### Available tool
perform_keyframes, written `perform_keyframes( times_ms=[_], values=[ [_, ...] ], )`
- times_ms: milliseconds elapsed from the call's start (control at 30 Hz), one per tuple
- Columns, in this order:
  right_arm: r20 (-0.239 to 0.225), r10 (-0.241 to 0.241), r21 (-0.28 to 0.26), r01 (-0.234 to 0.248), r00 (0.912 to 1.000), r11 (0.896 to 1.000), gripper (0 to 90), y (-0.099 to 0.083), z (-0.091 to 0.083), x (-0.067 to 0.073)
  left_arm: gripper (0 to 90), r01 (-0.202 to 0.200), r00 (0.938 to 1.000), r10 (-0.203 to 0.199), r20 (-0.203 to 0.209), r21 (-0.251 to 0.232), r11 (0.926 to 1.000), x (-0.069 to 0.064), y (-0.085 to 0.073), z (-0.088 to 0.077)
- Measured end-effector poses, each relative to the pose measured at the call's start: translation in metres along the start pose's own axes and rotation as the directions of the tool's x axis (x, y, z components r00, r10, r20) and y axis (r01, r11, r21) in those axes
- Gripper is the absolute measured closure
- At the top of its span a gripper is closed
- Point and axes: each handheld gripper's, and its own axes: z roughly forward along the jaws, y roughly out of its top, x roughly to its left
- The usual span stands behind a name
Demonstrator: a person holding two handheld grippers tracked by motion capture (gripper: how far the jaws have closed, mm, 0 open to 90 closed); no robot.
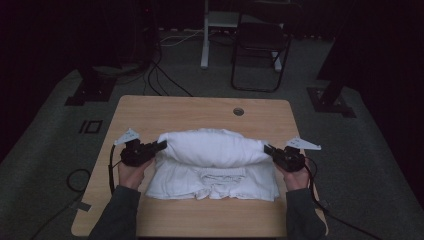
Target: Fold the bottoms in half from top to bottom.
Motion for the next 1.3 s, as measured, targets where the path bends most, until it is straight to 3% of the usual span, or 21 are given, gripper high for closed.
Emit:
perform_keyframes(
  times_ms=[67,167,300,400,467,567,600,667,767,900,1000,1067,1167,1233,1300],
  values=[
    [-0.003,0.008,0.02,-0.008,1.0,1.0,58.3,-0.007,-0.001,-0.002,63.4,0.003,0.9995,-0.003,-0.031,0.003,1.0,0.002,-0.002,-0.001],
    [0.013,0.035,-0.002,-0.035,0.9993,0.999,50.5,-0.003,-0.004,-0.002,61.2,-0.02,0.9984,0.02,-0.052,-0.001,0.9998,-0.001,0.006,0.0],
    [-0.005,0.011,-0.009,-0.011,0.9999,1.0,54.4,0.017,0.006,0.011,62.2,-0.066,0.9944,0.067,-0.081,0.014,0.9977,-0.016,0.028,0.016],
    [0.003,-0.035,0.028,0.034,0.9994,0.999,57.6,0.028,0.028,0.028,64.3,-0.056,0.9959,0.059,-0.07,0.04,0.9976,-0.027,0.038,0.038],
    [0.01,-0.083,0.076,0.082,0.9965,0.994,58.5,0.032,0.052,0.042,64.6,-0.07,0.9956,0.076,-0.056,0.1,0.9926,-0.036,0.038,0.06],
    [0.016,-0.102,0.134,0.099,0.9947,0.986,59.3,0.03,0.074,0.048,66.5,-0.085,0.9949,0.094,-0.037,0.197,0.9766,-0.042,0.027,0.085],
    [0.016,-0.102,0.134,0.099,0.9947,0.986,59.3,0.03,0.074,0.048,67.7,-0.085,0.9949,0.094,-0.037,0.197,0.9766,-0.042,0.027,0.085],
    [0.009,-0.096,0.178,0.092,0.9954,0.98,59.4,0.022,0.083,0.048,68.1,-0.089,0.9951,0.097,-0.019,0.254,0.963,-0.044,0.01,0.093],
    [-0.005,-0.086,0.201,0.086,0.9963,0.976,60.6,0.006,0.076,0.05,68.1,-0.094,0.9951,0.099,-0.004,0.292,0.952,-0.047,-0.011,0.091],
    [-0.004,-0.05,0.202,0.05,0.9987,0.978,61.8,-0.017,0.06,0.053,67.6,-0.117,0.9927,0.12,0.009,0.291,0.9495,-0.055,-0.034,0.078],
    [0.012,-0.07,0.211,0.066,0.9975,0.975,61.7,-0.033,0.05,0.057,66.0,-0.146,0.9867,0.16,-0.028,0.282,0.9485,-0.062,-0.047,0.067],
    [0.029,-0.098,0.223,0.089,0.9948,0.971,61.9,-0.041,0.047,0.058,66.0,-0.179,0.9771,0.204,-0.06,0.286,0.9415,-0.063,-0.054,0.062],
    [0.037,-0.097,0.234,0.085,0.9946,0.969,62.3,-0.049,0.048,0.055,65.7,-0.206,0.9631,0.247,-0.108,0.295,0.9329,-0.059,-0.065,0.059],
    [0.035,-0.082,0.231,0.072,0.996,0.97,62.5,-0.053,0.052,0.053,65.7,-0.181,0.9695,0.22,-0.109,0.287,0.9406,-0.052,-0.072,0.06],
    [0.041,-0.086,0.222,0.075,0.9955,0.972,62.6,-0.057,0.056,0.054,65.9,-0.181,0.9693,0.219,-0.112,0.277,0.9437,-0.048,-0.077,0.064]
  ],
)
